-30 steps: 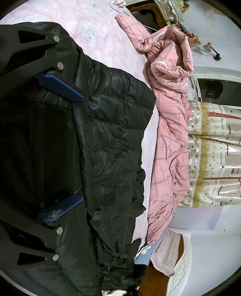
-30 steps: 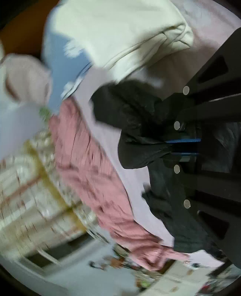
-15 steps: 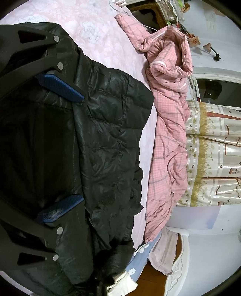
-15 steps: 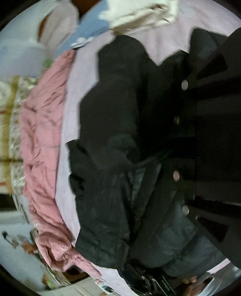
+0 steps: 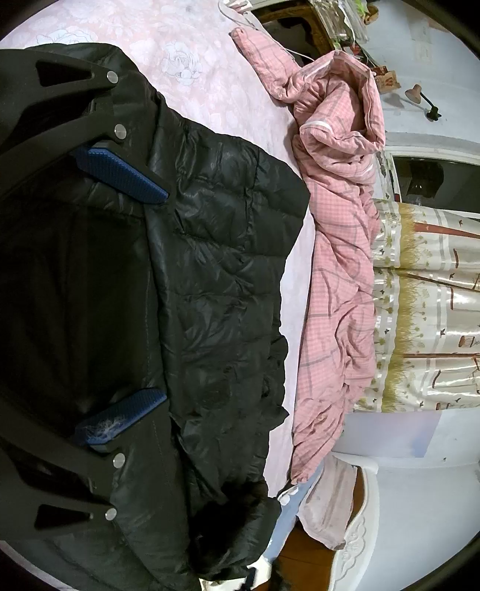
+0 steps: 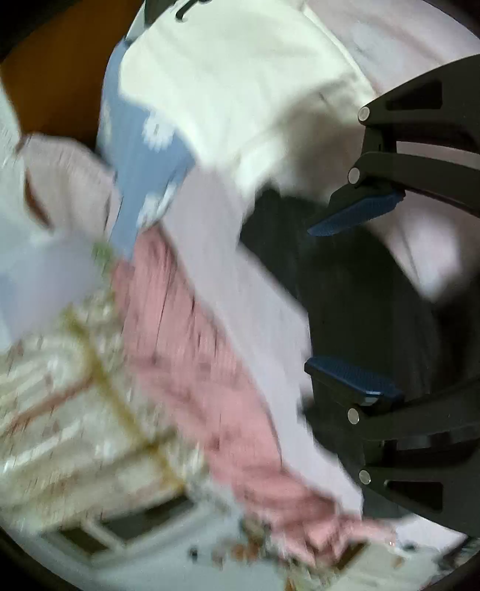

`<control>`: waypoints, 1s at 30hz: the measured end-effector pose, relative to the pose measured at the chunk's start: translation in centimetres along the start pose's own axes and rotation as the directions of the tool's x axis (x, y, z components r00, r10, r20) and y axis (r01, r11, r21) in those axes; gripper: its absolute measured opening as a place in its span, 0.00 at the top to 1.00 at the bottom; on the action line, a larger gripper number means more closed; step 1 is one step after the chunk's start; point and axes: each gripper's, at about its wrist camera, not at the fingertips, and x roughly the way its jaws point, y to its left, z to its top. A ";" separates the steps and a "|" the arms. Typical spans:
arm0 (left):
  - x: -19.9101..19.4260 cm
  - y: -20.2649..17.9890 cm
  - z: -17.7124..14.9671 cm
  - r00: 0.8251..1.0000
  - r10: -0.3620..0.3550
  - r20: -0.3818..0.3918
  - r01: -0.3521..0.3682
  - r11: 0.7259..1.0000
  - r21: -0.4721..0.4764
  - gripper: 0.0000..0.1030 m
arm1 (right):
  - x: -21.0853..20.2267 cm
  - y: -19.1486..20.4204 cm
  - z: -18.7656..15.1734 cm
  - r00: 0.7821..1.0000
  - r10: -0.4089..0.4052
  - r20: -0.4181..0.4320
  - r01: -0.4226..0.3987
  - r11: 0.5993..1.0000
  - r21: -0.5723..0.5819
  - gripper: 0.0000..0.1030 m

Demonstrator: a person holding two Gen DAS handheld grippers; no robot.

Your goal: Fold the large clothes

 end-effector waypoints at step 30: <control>-9.4 1.9 3.0 0.953 -0.099 0.287 0.112 0.993 -0.030 0.08 | -11.4 23.9 -9.3 0.940 0.331 0.085 -0.268 0.866 -0.422 0.98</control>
